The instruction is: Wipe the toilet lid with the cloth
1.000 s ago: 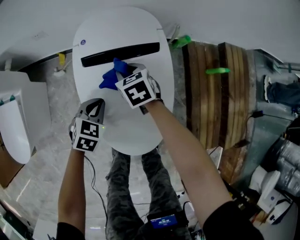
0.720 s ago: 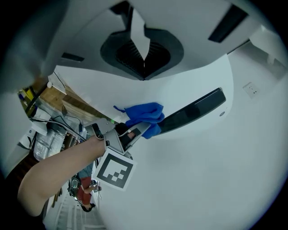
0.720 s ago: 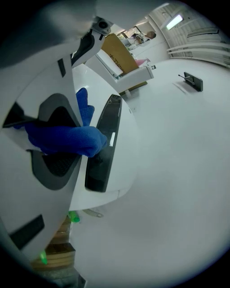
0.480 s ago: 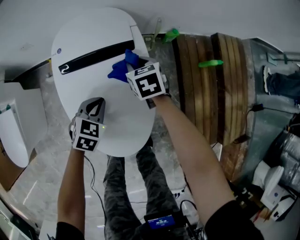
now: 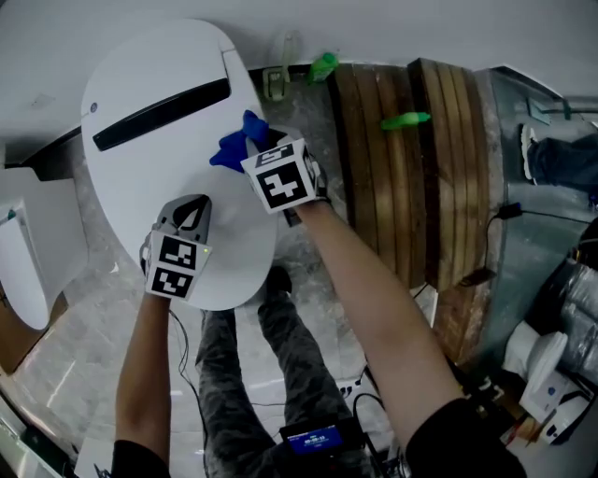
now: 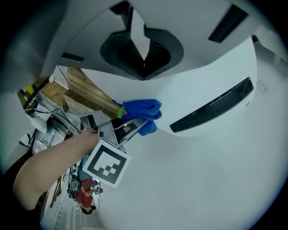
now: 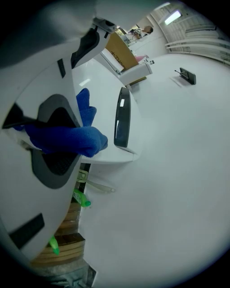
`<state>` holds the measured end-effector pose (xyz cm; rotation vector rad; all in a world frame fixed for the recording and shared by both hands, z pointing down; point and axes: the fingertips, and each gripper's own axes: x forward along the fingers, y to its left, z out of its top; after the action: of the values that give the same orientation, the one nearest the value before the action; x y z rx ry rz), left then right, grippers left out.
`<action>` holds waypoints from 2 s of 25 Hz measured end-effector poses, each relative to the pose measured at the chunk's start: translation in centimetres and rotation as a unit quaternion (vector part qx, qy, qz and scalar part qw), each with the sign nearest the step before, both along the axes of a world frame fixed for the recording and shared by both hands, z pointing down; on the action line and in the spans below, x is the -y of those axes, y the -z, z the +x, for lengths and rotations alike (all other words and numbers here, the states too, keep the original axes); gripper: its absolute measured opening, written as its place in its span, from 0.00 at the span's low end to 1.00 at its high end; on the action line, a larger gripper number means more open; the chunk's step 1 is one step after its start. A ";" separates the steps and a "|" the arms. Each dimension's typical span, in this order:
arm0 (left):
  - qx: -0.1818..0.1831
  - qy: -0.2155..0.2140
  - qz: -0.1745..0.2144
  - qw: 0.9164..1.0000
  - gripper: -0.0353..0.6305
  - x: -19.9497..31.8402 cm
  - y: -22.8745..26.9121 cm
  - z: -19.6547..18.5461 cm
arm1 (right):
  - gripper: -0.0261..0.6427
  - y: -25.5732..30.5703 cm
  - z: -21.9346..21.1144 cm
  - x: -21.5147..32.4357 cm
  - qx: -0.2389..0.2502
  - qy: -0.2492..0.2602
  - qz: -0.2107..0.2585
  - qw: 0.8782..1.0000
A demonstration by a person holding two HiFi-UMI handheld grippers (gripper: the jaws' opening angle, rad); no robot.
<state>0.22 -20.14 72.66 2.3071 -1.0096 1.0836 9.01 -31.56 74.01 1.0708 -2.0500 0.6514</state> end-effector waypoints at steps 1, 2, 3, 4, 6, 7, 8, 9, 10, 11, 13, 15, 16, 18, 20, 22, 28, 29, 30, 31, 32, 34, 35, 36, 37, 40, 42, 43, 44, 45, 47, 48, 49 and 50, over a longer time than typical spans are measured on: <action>0.000 0.007 -0.003 1.000 0.07 -0.3 -0.1 0.3 | 0.18 -0.1 0.1 -0.5 0.000 0.004 0.000 1.000; 0.000 0.015 -0.004 1.000 0.07 -0.6 -0.2 0.5 | 0.18 -0.2 0.1 -0.9 0.001 0.008 -0.001 1.000; 0.000 0.023 -0.006 1.000 0.07 -0.8 -0.2 0.7 | 0.18 -0.3 0.1 -1.3 0.001 0.011 -0.003 1.000; -0.003 0.031 -0.007 0.999 0.07 -1.1 -0.2 0.8 | 0.18 -0.4 0.1 -1.5 0.001 0.013 -0.004 1.000; -0.008 0.041 -0.008 0.999 0.07 -1.4 -0.2 0.7 | 0.18 -0.5 -0.1 -1.9 -0.006 0.017 -0.005 1.000; -0.007 0.043 -0.009 0.999 0.07 -1.5 -0.3 0.5 | 0.18 -0.6 -0.4 -2.1 -0.010 0.019 -0.005 1.000; -0.006 0.045 -0.010 0.999 0.07 -1.7 -0.3 0.1 | 0.18 -0.6 -0.8 -2.5 -0.012 0.023 -0.005 1.000; -0.007 0.046 -0.010 0.999 0.07 -1.9 -0.3 -0.2 | 0.17 -0.6 -1.2 -2.8 -0.013 0.026 -0.004 1.000; -0.008 0.047 -0.010 0.999 0.07 -2.1 -0.2 -0.6 | 0.17 -0.6 -1.6 -3.1 -0.012 0.026 -0.002 1.000; -0.010 0.047 -0.010 0.999 0.07 -2.3 0.0 -1.0 | 0.17 -0.6 -2.0 -3.4 -0.011 0.024 -0.001 1.000; -0.009 0.046 -0.007 0.999 0.07 -2.9 0.2 -2.5 | 0.17 -0.5 -3.2 -4.0 -0.006 0.017 -0.004 1.000; -0.005 0.049 -0.005 0.999 0.07 -3.7 0.1 -4.4 | 0.17 -0.4 -5.0 -4.7 -0.005 0.020 -0.006 1.000; -0.005 0.053 -0.006 0.999 0.07 -4.0 0.0 -5.5 | 0.17 -0.4 -5.9 -5.0 -0.006 0.024 -0.005 1.000; -0.006 0.062 -0.006 0.998 0.07 -4.6 0.0 -7.5 | 0.17 -0.4 -8.1 -5.3 -0.006 0.031 -0.002 1.000; -0.006 0.067 -0.007 0.998 0.07 -5.2 -0.1 -9.6 | 0.17 -0.2 -10.6 -5.7 -0.006 0.040 0.002 0.999; -0.007 0.073 -0.008 0.997 0.07 -5.8 -0.2 -11.8 | 0.17 -0.3 -13.5 -6.4 -0.009 0.054 0.004 0.998; -0.005 0.083 -0.012 0.996 0.07 -7.7 -0.7 -17.8 | 0.17 -0.4 -21.1 -9.1 -0.018 0.096 0.004 0.995; -0.005 0.085 -0.012 0.996 0.07 -8.0 -0.8 -18.6 | 0.17 -0.5 -22.1 -9.5 -0.019 0.101 0.004 0.995; -0.005 0.086 -0.013 0.996 0.07 -8.3 -0.9 -19.4 | 0.17 -0.5 -23.1 -10.0 -0.021 0.109 0.005 0.994; -0.005 0.088 -0.013 0.996 0.07 -8.6 -1.0 -20.1 | 0.17 -0.5 -24.0 -10.4 -0.025 0.117 0.007 0.993; -0.007 0.090 -0.013 0.996 0.07 -8.9 -1.0 -20.7 | 0.17 -0.6 -24.9 -10.9 -0.028 0.124 0.010 0.992; -0.009 0.092 -0.013 0.996 0.07 -9.5 -1.3 -21.5 | 0.17 -0.6 -26.3 -11.4 -0.029 0.130 0.014 0.991; -0.010 0.092 -0.014 0.996 0.07 -9.8 -1.4 -21.9 | 0.17 -0.7 -26.8 -11.7 -0.028 0.129 0.015 0.991; -0.011 0.091 -0.016 0.996 0.07 -10.3 -1.6 -22.2 | 0.17 -0.7 -27.2 -12.0 -0.027 0.128 0.016 0.991; -0.011 0.092 -0.017 0.996 0.07 -10.8 -1.8 -22.4 | 0.17 -0.8 -27.6 -12.3 -0.027 0.128 0.017 0.991; -0.013 0.094 -0.021 0.995 0.07 -12.3 -2.1 -23.2 | 0.17 -1.0 -28.7 -13.7 -0.028 0.139 0.014 0.990; -0.012 0.094 -0.021 0.995 0.07 -13.1 -2.1 -23.6 | 0.17 -1.1 -29.4 -14.7 -0.031 0.147 0.012 0.989; -0.011 0.093 -0.021 0.995 0.07 -13.5 -2.1 -23.7 | 0.17 -1.2 -29.7 -15.2 -0.031 0.151 0.009 0.988; -0.010 0.092 -0.021 0.995 0.07 -13.8 -2.1 -23.9 | 0.17 -1.4 -29.9 -15.8 -0.032 0.156 0.006 0.987; -0.008 0.092 -0.020 0.996 0.07 -14.0 -2.1 -24.1 | 0.17 -1.5 -30.2 -16.5 -0.035 0.162 0.004 0.986; -0.006 0.092 -0.019 0.996 0.07 -14.4 -2.0 -24.3 | 0.17 -1.8 -30.6 -17.8 -0.043 0.178 0.003 0.983; -0.004 0.092 -0.018 0.996 0.07 -14.6 -1.9 -24.4 | 0.17 -1.9 -30.6 -18.3 -0.045 0.184 0.003 0.982; -0.002 0.091 -0.017 0.996 0.07 -14.7 -1.8 -24.4 | 0.17 -2.0 -30.6 -18.8 -0.046 0.188 0.001 0.981; 0.000 0.090 -0.016 0.996 0.07 -14.9 -1.6 -24.4 | 0.17 -2.1 -30.5 -19.3 -0.047 0.192 -0.002 0.980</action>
<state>-24.17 -5.24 74.30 2.1435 -1.1673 1.0198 -21.54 -12.26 76.09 0.6607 -2.0918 0.3980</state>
